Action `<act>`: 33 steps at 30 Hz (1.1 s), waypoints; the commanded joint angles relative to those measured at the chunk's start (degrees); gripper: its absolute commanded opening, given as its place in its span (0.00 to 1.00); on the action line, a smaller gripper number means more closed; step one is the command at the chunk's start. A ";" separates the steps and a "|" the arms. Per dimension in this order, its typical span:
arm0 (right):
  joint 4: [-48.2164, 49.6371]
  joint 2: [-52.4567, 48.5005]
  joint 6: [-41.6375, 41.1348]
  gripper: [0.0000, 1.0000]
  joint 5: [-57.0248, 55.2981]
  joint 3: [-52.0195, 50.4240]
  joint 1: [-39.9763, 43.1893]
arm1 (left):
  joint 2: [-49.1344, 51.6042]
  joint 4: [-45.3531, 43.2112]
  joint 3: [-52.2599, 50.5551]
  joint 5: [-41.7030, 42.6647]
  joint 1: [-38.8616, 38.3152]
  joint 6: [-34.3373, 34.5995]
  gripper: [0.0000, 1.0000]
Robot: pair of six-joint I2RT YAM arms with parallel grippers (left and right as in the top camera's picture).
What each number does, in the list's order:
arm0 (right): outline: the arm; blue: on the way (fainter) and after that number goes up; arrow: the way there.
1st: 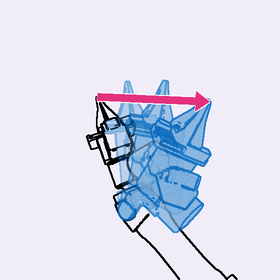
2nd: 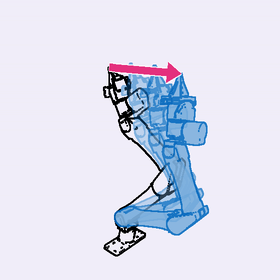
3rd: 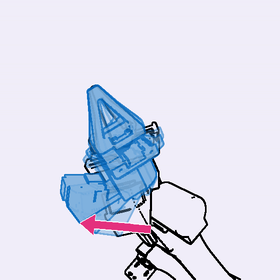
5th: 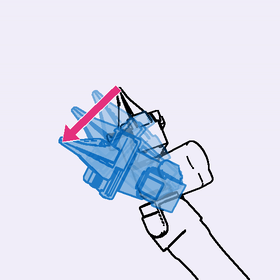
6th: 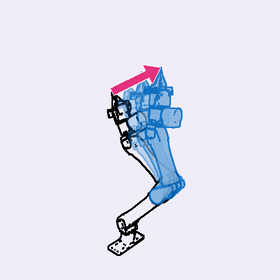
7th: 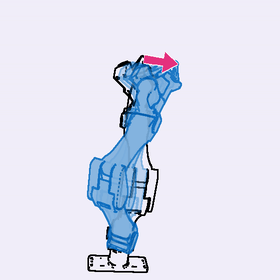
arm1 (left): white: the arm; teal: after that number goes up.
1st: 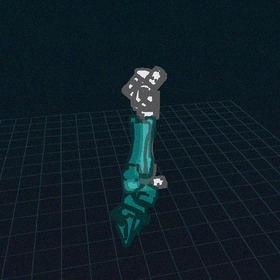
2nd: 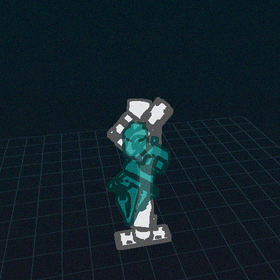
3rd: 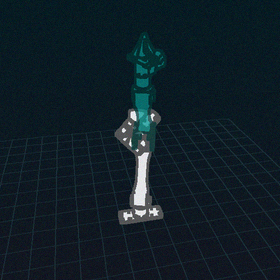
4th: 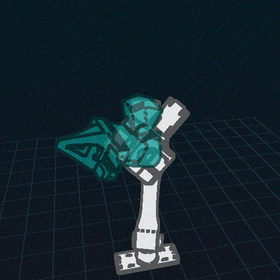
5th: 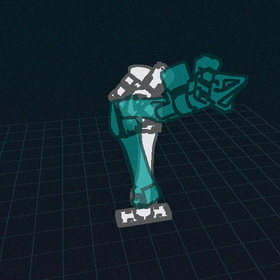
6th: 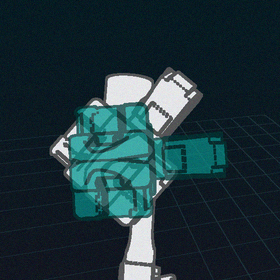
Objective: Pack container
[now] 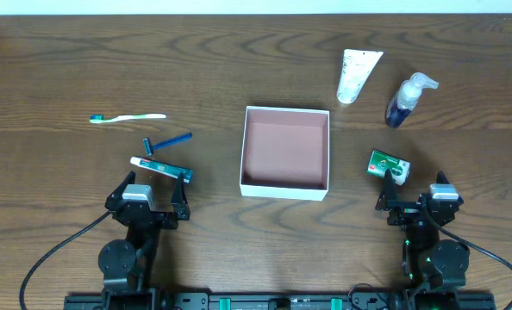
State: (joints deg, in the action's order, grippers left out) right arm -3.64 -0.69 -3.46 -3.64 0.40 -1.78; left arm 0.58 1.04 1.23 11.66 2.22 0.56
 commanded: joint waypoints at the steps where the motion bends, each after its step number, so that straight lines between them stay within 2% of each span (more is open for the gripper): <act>1: 0.00 0.31 -0.35 0.99 -0.44 -0.09 0.33 | -0.35 1.88 -1.01 1.20 0.28 -0.76 0.98; 4: 2.12 0.31 -0.85 0.99 0.09 -0.09 0.31 | -0.35 1.90 -1.01 1.20 0.28 -0.76 0.98; 6: 5.55 0.31 -2.51 0.99 5.81 -0.09 0.31 | -0.35 1.90 -1.01 1.20 0.28 -0.76 0.98; 8: 8.90 0.28 -0.61 0.99 15.26 -0.09 0.31 | -0.35 1.90 -1.01 1.20 0.28 -0.76 0.98; 11: 9.22 -0.63 -0.09 0.99 19.12 0.81 0.31 | -0.35 1.90 -1.01 1.20 0.28 -0.76 0.98; 17: 8.35 -11.69 4.07 0.99 22.21 9.94 0.31 | -0.35 1.88 -1.01 1.20 0.28 -0.76 0.98; 23: 1.81 -37.44 8.48 0.99 29.29 33.48 0.31 | -0.35 1.88 -1.01 1.20 0.28 -0.76 0.98; 25: -3.80 -46.29 8.48 0.99 31.76 43.63 0.31 | -0.35 1.90 -1.01 1.20 0.28 -0.76 0.98; 27: -14.12 -56.61 8.50 0.99 32.87 57.42 0.31 | -0.35 1.90 -1.01 1.20 0.28 -0.76 0.98; 33: -34.27 -76.50 9.92 0.99 32.52 84.48 0.33 | -0.35 1.90 -1.01 1.20 0.28 -0.76 0.98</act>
State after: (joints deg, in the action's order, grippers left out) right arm -34.33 -71.33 4.73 27.44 76.31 -1.72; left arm 0.58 1.08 1.28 11.68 2.22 0.12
